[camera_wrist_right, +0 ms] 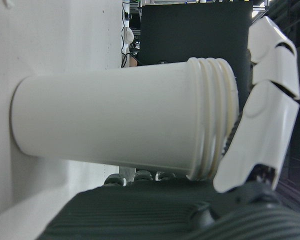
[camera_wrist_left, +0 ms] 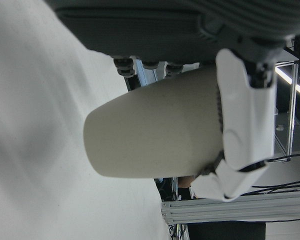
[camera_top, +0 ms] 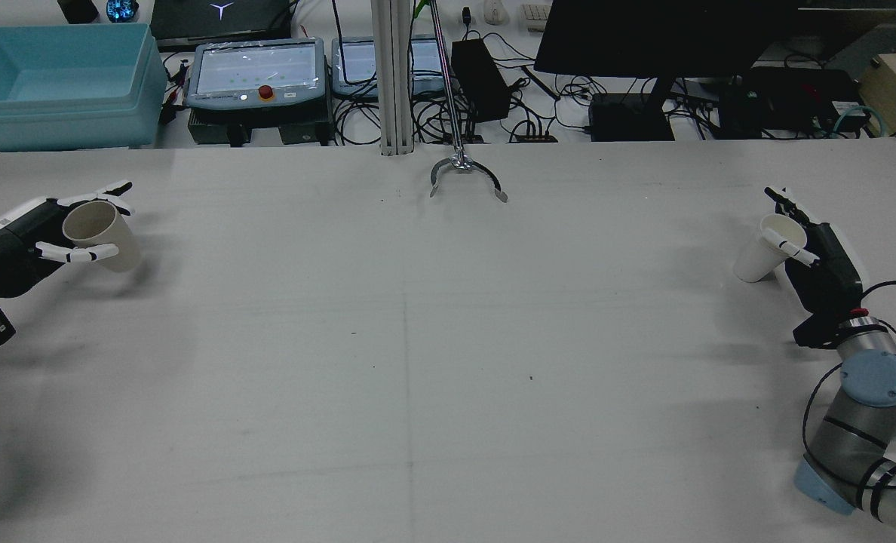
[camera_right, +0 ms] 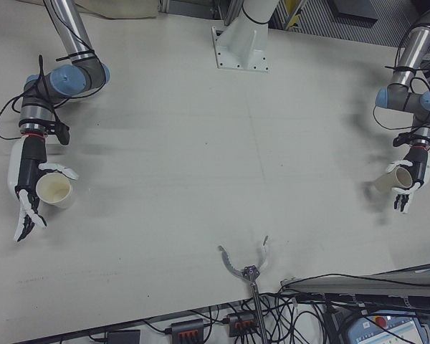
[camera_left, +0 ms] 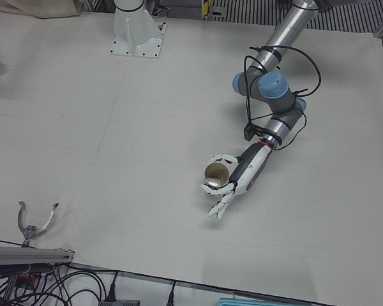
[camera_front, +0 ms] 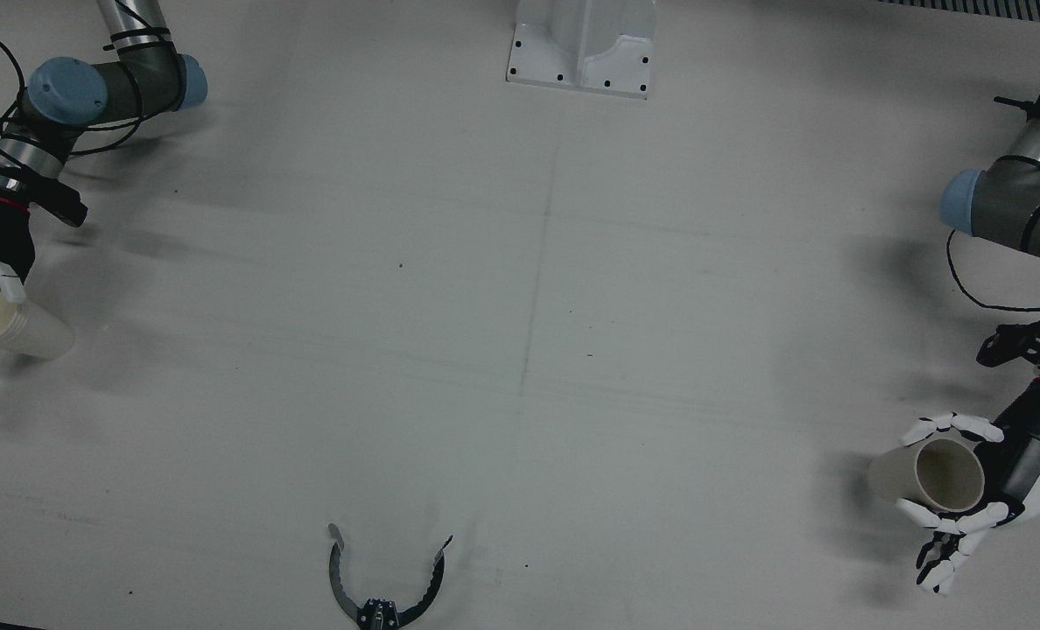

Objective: Pour water
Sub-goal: 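Move the right hand to the white paper cup and grasp it, then tighten the right hand grip on the white cup and lift it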

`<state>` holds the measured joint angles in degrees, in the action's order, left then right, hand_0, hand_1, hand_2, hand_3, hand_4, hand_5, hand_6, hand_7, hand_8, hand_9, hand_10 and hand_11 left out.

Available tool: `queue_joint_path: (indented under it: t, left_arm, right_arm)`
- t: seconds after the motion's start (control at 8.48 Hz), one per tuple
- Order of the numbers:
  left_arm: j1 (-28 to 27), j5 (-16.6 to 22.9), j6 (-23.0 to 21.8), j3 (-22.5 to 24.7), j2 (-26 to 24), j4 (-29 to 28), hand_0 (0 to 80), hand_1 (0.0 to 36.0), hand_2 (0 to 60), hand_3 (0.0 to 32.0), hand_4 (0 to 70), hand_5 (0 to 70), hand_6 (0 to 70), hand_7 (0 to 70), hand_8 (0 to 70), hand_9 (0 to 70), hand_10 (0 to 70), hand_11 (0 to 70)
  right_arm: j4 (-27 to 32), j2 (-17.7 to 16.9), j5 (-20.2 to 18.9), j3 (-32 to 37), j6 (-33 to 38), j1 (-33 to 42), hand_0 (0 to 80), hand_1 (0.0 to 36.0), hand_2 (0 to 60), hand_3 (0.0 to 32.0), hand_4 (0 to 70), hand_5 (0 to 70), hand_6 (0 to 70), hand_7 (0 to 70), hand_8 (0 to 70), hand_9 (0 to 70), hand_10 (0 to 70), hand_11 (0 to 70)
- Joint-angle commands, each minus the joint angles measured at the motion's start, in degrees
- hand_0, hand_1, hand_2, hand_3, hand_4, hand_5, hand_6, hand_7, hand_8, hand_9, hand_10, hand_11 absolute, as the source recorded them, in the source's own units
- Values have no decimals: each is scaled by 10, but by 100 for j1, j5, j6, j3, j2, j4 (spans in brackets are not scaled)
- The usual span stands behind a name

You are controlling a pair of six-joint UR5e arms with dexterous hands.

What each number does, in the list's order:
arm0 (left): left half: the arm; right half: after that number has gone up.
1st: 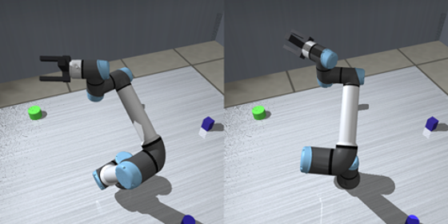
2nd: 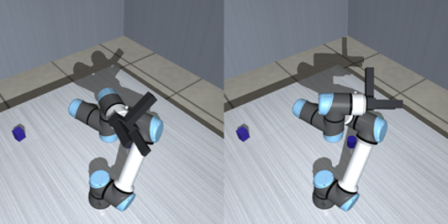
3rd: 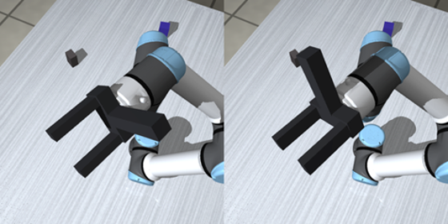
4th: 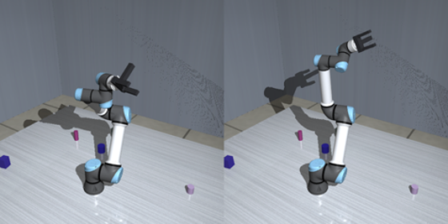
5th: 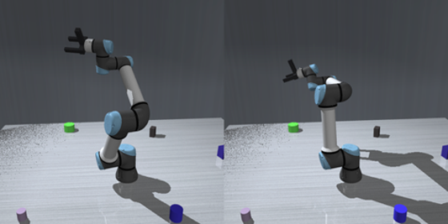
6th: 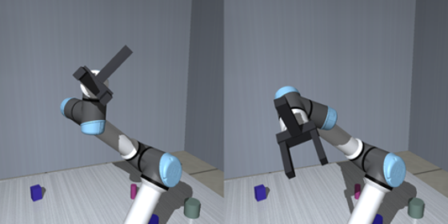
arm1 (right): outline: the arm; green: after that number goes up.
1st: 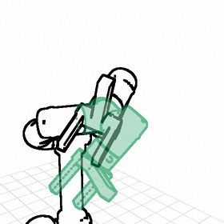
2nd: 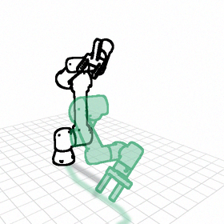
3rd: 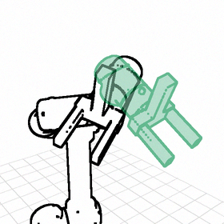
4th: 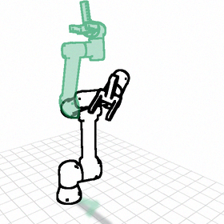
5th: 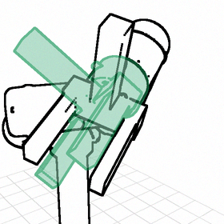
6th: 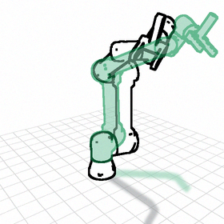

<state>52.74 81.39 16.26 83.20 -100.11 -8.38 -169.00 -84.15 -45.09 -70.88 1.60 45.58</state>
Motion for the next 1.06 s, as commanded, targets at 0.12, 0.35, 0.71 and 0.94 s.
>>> queue_joint_path:
  t: [0.12, 0.35, 0.71, 0.94]
  left_arm:
    - [0, 0, 0, -5, 0, -6, 524, 360, 600, 0, 337, 317, 30, 108, 0, 7, 31, 73]
    - [0, -9, -9, -5, 9, -6, 524, 360, 600, 0, 337, 314, 30, 108, 0, 7, 30, 73]
    - [9, -9, -9, -5, 9, -6, 523, 360, 600, 0, 336, 316, 30, 106, 0, 7, 30, 73]
    - [17, -9, -9, -14, 9, -15, 521, 360, 600, 0, 334, 315, 30, 106, 0, 7, 30, 72]
  right_arm:
    - [-1, -40, 0, 13, 7, -40, 503, 215, 197, 20, 27, 133, 0, 5, 0, 0, 0, 0]
    - [-1, -40, 0, 13, 16, -31, 510, 223, 200, 16, 34, 139, 0, 8, 0, 0, 0, 0]
    - [-1, -31, 0, 4, 7, -40, 548, 268, 235, 14, 31, 143, 0, 13, 0, 0, 0, 0]
    - [-1, -14, 0, 4, 7, -40, 548, 264, 224, 16, 32, 143, 0, 14, 0, 0, 0, 0]
